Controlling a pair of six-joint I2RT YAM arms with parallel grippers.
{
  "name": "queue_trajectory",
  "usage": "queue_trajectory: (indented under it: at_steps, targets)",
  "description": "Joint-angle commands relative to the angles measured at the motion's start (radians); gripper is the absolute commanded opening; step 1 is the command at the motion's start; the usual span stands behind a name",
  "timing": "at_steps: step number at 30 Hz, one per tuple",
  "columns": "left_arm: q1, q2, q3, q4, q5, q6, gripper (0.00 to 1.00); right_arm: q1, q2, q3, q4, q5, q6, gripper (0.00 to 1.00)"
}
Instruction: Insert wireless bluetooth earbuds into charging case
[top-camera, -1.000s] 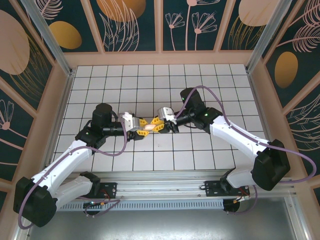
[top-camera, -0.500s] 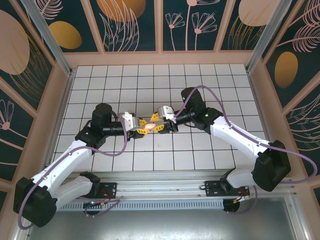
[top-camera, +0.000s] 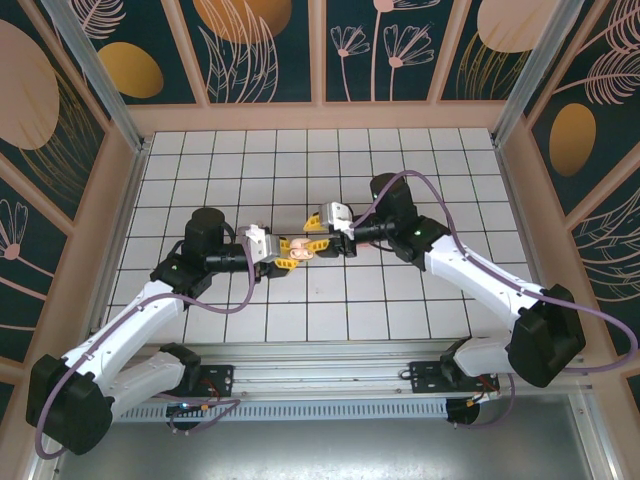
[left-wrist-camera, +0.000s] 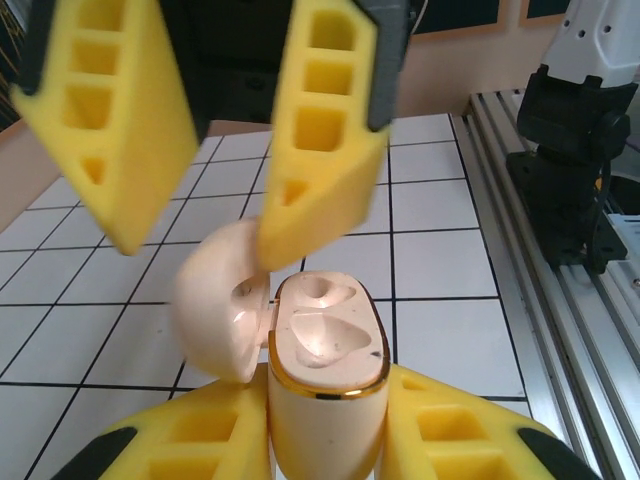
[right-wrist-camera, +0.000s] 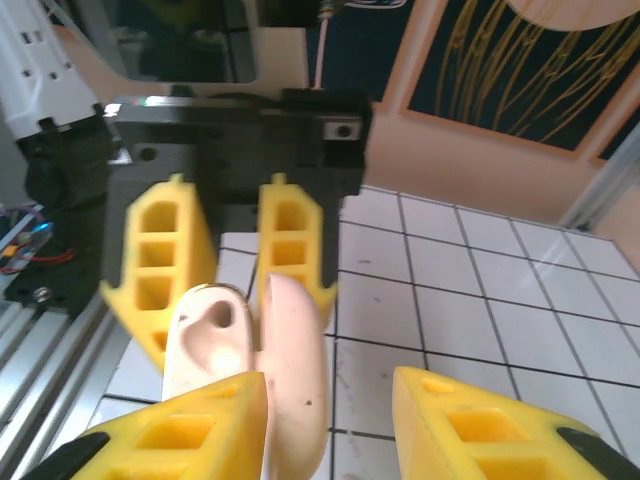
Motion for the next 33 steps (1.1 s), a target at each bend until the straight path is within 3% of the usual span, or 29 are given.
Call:
queue_trajectory:
  at_steps: [1, 8, 18, 28, 33]
  targets:
    - [-0.003, -0.017, -0.008, 0.002, 0.037, 0.004, 0.27, -0.005, -0.018, -0.019, 0.074, 0.049, 0.039, 0.38]
    - [-0.003, -0.020, -0.023, 0.037, -0.007, -0.053, 0.25, -0.020, -0.046, -0.042, 0.124, 0.017, 0.076, 0.39]
    - [0.028, 0.014, -0.073, 0.196, -0.049, -0.244, 0.20, -0.077, -0.133, -0.124, 0.251, -0.036, 0.239, 0.44]
    - [0.096, 0.082, -0.117, 0.382, -0.038, -0.430, 0.19, -0.077, -0.111, -0.100, 0.190, 0.131, 0.524, 0.46]
    - [0.148, 0.116, -0.154, 0.520, -0.023, -0.537, 0.19, -0.039, -0.034, -0.009, -0.003, 0.287, 0.619, 0.46]
